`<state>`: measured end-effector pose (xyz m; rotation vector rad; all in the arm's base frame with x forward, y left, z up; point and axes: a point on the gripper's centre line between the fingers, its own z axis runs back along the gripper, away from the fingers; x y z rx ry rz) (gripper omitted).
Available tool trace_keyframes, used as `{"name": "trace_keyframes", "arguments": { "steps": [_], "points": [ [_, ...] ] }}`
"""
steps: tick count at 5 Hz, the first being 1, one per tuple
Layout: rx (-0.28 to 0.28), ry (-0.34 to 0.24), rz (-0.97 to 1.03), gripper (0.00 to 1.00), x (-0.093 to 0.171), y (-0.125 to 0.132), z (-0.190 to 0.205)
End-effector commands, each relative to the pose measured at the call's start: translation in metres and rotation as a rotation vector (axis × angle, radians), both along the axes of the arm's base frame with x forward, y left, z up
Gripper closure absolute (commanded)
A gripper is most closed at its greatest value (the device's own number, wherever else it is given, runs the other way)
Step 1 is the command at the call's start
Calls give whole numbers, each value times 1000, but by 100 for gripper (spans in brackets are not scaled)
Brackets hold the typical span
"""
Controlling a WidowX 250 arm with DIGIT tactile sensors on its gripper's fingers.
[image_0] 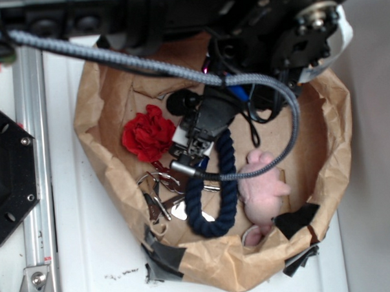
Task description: Grab the blue rope.
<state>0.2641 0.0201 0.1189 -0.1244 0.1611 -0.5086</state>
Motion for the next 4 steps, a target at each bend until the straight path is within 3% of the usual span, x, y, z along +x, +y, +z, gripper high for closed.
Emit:
{"name": "trace_keyframes", "arguments": {
  "steps": [1,2,3,4],
  "points": [
    [8,-64,-15,0,3,-7,12],
    [33,-42,-18,0,18,-23,-33],
    [41,-31,-3,0,20,-45,-60],
    [90,-20,-13,0,15,-63,-78]
  ]
}}
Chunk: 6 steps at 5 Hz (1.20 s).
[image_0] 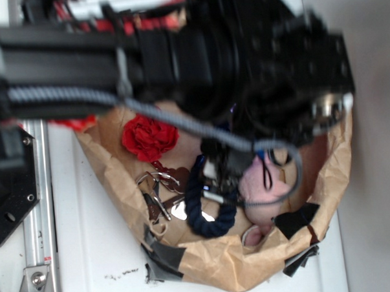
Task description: Grab the blue rope.
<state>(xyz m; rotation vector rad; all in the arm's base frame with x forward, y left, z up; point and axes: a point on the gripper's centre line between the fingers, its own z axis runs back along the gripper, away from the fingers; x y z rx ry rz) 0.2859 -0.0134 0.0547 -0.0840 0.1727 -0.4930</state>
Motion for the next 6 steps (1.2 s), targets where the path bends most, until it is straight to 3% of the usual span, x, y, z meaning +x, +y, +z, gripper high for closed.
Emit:
{"name": "trace_keyframes", "arguments": {
  "steps": [1,4,5,6],
  "points": [
    [-41,-26,-58,0,-14,-36,-13],
    [-161,-21,-148,0,-34,-65,-18],
    [-153,10,-182,0,-38,-74,-32],
    [-113,5,-218,0,-33,-74,-42]
  ]
}}
